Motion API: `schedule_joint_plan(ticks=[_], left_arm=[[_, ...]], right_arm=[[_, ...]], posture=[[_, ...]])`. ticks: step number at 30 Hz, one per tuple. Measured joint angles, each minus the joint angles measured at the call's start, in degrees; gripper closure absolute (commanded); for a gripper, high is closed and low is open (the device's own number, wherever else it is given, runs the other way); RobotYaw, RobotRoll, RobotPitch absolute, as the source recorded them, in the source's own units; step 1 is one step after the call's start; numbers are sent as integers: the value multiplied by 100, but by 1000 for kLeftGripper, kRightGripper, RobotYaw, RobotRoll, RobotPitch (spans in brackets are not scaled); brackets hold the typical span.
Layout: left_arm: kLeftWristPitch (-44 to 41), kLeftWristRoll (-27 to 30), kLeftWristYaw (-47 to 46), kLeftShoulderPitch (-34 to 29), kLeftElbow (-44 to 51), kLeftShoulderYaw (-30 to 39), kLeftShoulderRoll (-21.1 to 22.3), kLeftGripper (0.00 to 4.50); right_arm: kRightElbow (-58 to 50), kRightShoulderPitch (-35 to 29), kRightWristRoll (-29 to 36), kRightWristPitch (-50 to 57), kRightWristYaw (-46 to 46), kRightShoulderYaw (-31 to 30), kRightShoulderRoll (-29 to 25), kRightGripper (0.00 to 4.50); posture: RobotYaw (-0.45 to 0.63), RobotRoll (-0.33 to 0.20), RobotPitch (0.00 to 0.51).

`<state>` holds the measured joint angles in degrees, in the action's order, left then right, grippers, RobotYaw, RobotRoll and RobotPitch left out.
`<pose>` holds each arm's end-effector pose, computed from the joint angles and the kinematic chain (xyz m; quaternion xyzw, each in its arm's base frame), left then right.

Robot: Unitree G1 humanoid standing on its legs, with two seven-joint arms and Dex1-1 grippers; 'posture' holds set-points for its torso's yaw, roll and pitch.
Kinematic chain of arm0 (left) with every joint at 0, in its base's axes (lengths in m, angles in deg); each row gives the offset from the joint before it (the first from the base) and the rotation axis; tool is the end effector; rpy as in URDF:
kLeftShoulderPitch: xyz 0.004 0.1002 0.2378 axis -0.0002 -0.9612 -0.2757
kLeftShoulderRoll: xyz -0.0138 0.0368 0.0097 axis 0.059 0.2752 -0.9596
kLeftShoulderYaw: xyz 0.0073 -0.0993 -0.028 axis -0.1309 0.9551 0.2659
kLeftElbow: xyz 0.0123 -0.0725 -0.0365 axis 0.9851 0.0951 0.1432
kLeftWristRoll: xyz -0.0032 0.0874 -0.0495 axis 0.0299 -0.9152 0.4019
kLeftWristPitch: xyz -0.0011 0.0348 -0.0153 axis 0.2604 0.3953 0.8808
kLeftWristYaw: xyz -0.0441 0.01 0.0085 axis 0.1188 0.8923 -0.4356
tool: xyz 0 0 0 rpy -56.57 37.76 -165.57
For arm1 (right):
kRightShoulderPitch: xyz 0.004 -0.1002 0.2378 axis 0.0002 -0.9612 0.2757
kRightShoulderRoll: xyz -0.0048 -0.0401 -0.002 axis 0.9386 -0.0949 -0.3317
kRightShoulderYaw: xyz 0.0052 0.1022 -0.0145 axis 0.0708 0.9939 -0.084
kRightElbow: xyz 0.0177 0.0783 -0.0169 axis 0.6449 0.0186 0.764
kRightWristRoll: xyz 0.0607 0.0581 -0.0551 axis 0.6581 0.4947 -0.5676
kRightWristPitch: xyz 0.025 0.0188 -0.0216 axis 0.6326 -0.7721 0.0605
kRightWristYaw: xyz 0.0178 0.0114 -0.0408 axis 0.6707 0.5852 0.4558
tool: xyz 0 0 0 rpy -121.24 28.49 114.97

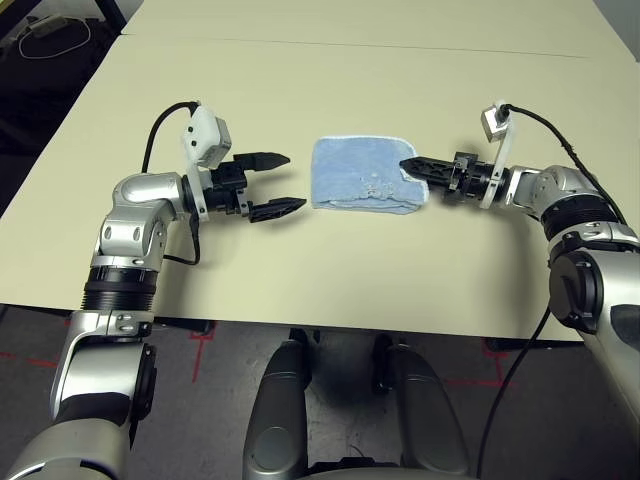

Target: Fold the towel and set it aside.

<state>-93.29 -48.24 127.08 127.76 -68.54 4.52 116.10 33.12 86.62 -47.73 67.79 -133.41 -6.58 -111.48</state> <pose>0.3109 0.2450 0.2045 0.1656 -0.0193 -0.5461 0.8210 0.3568 -0.2336 0.1644 0.2798 0.1849 0.4811 0.8100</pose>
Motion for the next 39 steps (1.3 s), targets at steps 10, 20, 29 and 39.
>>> schedule_joint_plan(ticks=[10,20,29,39], left_arm=[[-80,0,18,-51,39,-49,11,0],[-183,3,-16,-161,155,-114,-61,0],[-228,17,-21,-165,167,-154,-73,0],[-239,26,-21,-164,163,-155,-76,0]], right_arm=[[-137,-96,229,-28,86,181,-66,4471],[-236,-407,1149,-908,1472,1514,-40,4471],[-270,-646,1844,-2693,2885,2574,101,4471],[-174,-902,1823,-4170,3957,2791,-213,4471]], posture=[[39,0,261],[19,0,272],[3,0,272],[-14,0,274]])
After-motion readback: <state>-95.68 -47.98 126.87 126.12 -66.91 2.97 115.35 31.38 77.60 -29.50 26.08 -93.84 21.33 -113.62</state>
